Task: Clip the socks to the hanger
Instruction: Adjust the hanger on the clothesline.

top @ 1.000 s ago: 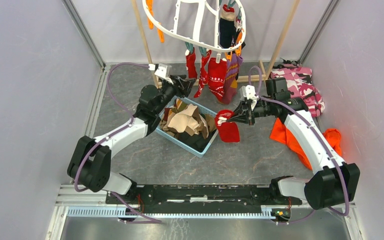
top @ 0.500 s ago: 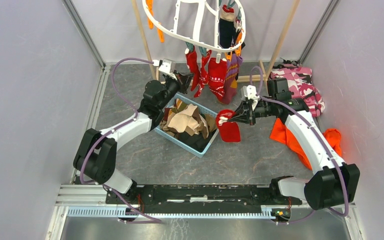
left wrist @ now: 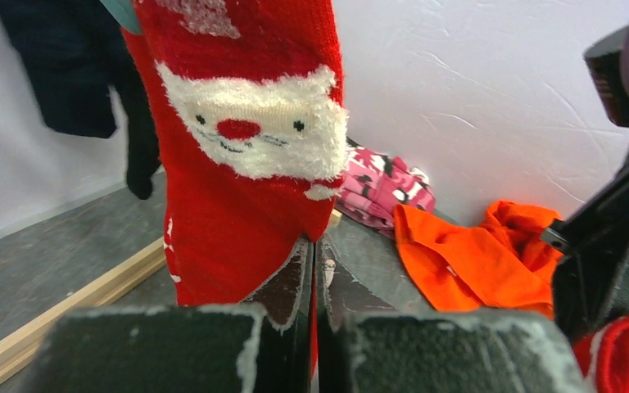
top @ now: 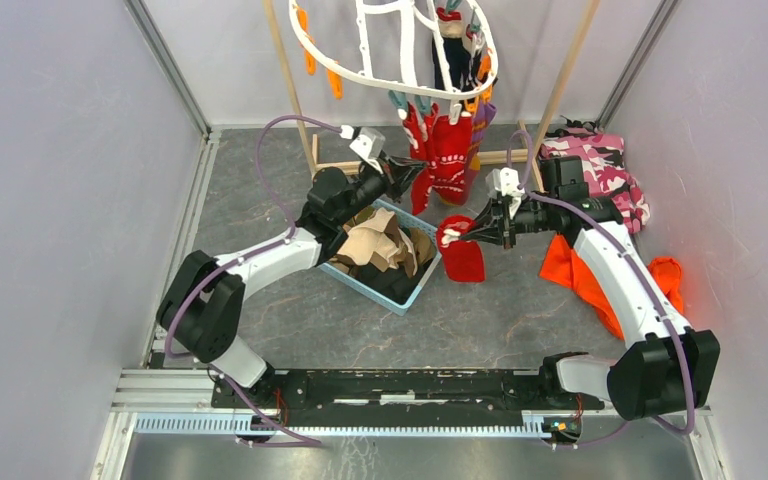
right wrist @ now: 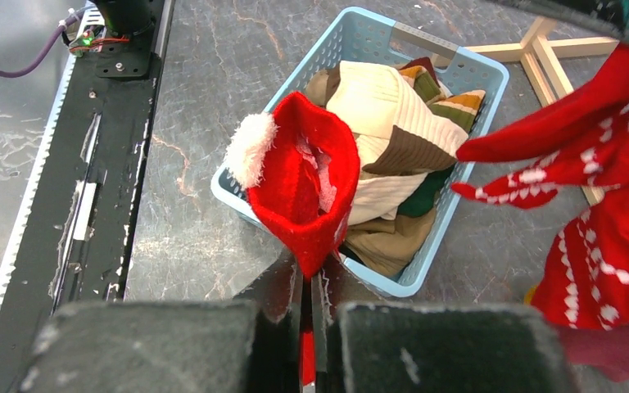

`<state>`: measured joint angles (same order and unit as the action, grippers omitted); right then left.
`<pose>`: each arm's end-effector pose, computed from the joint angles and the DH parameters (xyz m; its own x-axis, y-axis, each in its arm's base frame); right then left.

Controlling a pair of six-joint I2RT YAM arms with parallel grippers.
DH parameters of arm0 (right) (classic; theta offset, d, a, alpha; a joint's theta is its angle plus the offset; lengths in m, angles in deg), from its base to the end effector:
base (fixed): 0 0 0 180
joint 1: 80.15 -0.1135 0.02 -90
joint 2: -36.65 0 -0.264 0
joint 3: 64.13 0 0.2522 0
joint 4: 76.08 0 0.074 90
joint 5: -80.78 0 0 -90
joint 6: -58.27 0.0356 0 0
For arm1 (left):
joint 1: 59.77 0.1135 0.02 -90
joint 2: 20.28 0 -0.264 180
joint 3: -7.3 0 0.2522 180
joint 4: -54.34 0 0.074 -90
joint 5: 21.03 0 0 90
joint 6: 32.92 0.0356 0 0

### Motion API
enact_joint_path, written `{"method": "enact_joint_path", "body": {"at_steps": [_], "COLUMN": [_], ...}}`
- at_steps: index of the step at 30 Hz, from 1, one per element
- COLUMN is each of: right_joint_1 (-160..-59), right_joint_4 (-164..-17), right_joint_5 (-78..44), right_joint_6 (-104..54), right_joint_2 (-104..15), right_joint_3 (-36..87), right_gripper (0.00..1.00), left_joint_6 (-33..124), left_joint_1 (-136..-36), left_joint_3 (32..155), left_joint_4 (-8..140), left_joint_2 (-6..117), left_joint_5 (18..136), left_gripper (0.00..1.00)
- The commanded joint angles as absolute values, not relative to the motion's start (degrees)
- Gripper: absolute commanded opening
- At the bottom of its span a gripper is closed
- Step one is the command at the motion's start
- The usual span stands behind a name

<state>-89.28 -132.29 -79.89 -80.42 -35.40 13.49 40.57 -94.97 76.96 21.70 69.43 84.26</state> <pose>0.2356 0.0719 0.3228 -0.0207 -0.2551 -0.9667 -0.9981 0.0609 0.0053 0.2898 -0.2159 0.3146 -0.0470 -0.3023 -0.9521 0.7854 0.5778 -0.2222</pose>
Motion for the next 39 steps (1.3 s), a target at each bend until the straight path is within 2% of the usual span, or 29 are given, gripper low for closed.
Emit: {"method": "enact_joint_path", "body": {"at_steps": [1,11,20,34,36,39], "right_joint_1": [-88.3,-82.3,-75.1,-72.7,-72.7,-72.6], "right_joint_4": [-130.9,-131.5,-129.1,-123.0,-122.6,-122.1], "right_joint_5": [-82.1,-83.9,-85.5,-84.3,-84.2,-83.9], "right_joint_6": [-79.7,-79.3,-76.7,-70.3,-70.0,-69.5], "right_joint_2": [-33.3,-32.0,-29.9,-28.7,-28.7,-28.7], "right_joint_3": [13.2,14.0,11.9,8.7,8.5,8.2], "right_gripper": [0.00,0.00,0.00,0.00,0.00,0.00], "left_joint_6": [39.3,39.5,40.9,41.5,41.5,41.5], "left_joint_1": [-97.7,-101.8,-104.8,-107.3,-107.3,-107.3], "left_joint_3": [80.9,88.8,96.0,98.6,97.4,95.3], "left_joint_4": [18.6,19.1,19.8,17.6,18.2,18.5], "left_joint_2": [71.5,78.1,84.2,88.1,87.0,85.1], "left_joint_5": [86.7,85.6,78.5,72.4,71.5,70.6], "left_gripper": [0.02,0.02,0.02,0.02,0.07,0.22]}}
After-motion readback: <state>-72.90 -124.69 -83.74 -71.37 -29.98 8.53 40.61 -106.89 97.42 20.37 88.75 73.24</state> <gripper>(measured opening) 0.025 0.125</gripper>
